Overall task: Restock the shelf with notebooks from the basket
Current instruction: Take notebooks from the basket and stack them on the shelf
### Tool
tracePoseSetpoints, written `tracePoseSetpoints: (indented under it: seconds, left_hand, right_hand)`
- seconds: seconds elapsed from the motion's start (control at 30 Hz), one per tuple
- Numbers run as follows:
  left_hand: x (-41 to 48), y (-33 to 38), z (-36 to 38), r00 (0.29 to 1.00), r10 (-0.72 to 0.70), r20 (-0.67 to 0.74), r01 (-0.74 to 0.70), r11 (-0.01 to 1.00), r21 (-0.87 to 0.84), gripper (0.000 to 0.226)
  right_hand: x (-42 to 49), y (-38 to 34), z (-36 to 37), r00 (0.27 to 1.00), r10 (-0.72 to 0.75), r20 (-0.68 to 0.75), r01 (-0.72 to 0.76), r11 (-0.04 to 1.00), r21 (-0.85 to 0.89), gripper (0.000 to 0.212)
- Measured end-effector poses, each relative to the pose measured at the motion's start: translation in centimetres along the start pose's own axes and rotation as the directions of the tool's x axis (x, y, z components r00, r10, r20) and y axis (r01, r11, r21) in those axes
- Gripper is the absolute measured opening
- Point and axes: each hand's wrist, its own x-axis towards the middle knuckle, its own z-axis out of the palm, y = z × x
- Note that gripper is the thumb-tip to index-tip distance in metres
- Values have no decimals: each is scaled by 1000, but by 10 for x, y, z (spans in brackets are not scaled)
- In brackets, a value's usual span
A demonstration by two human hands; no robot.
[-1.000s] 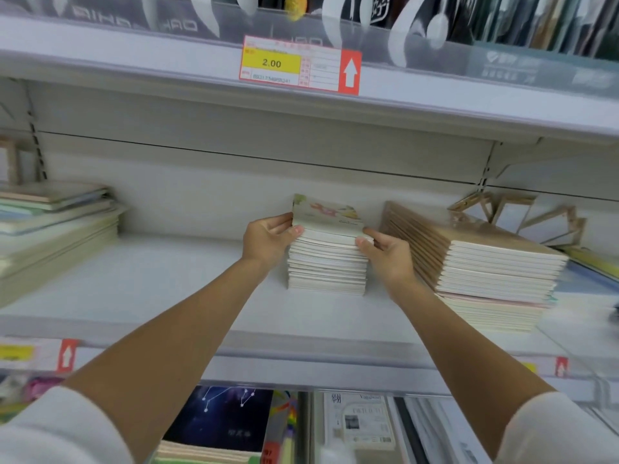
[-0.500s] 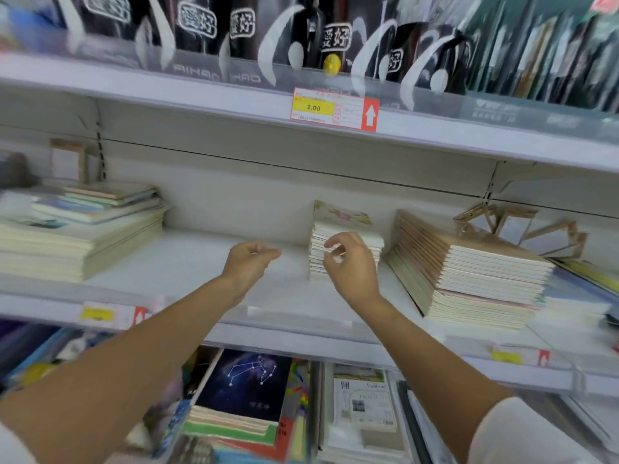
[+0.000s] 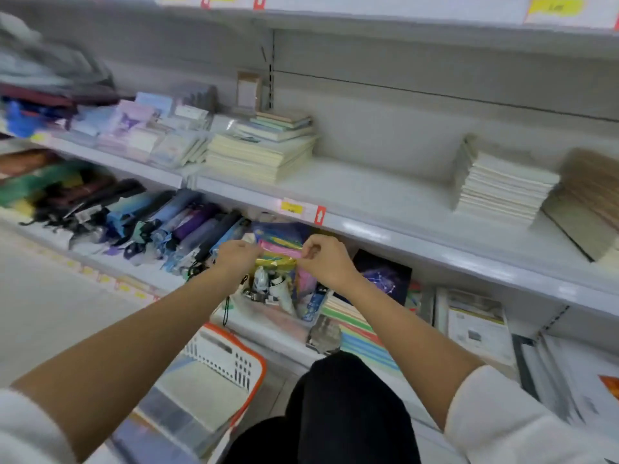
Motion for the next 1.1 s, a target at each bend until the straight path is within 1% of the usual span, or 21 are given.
tracePoseSetpoints:
  seconds: [0.1, 0.17, 0.23, 0.3, 0.37, 0.5, 0.57, 0.6, 0.67, 0.77, 0.87, 0.93, 1.0, 1.1]
  left_hand:
    - [0, -51, -34, 991, -126, -48, 125, 992, -11, 36]
    - [-2, -84, -54, 979, -198, -40, 198, 980, -9, 26]
    - [-5, -115, -73, 964, -263, -44, 263, 965, -11, 14]
    - [-5, -144, -88, 942, -329, -63, 327, 944, -32, 19]
    - [-5, -167, -99, 914, -396, -93, 390, 918, -68, 29]
    - [-5, -206, -114, 850, -507, -143, 486, 859, -159, 36]
    - [-6, -223, -119, 826, -543, -152, 518, 837, -178, 39]
    - [-7, -232, -122, 818, -556, -150, 528, 828, -188, 38]
    - [-9, -249, -129, 804, -576, -146, 540, 811, -225, 35]
    - [-10, -273, -143, 772, -622, -129, 580, 773, -256, 34]
    - [-11, -289, -148, 742, -670, 2, 644, 713, -278, 23]
    - [-13, -295, -146, 722, -688, 77, 659, 648, -381, 18]
    - [-10, -304, -144, 707, -702, 81, 659, 614, -435, 14]
    - [-7, -313, -145, 689, -716, 113, 681, 585, -441, 12]
  right_hand:
    - [-8, 5, 55, 973, 50, 226, -51, 999, -4, 34]
    - [-10, 12, 85, 926, 98, 364, -88, 995, -42, 29]
    - [-10, 16, 109, 864, 140, 483, -98, 989, -110, 24]
    - [-8, 15, 127, 819, 173, 547, -92, 981, -171, 21]
    - [-7, 13, 143, 792, 205, 575, -90, 971, -223, 19]
    - [-6, 14, 182, 724, 264, 638, -57, 944, -325, 18]
    - [-5, 14, 205, 691, 270, 670, -29, 937, -347, 5]
    - [-6, 13, 215, 681, 263, 683, -4, 934, -357, 5]
    - [-7, 13, 237, 661, 265, 703, 37, 923, -383, 17]
    - [-15, 27, 272, 632, 287, 720, 21, 922, -387, 21]
    - [-29, 48, 297, 608, 350, 713, -37, 909, -415, 40]
    - [-40, 63, 308, 568, 392, 724, -46, 893, -448, 50]
    - [-47, 78, 318, 538, 426, 727, -43, 875, -481, 53]
    - [-57, 91, 332, 513, 483, 709, -69, 847, -527, 55]
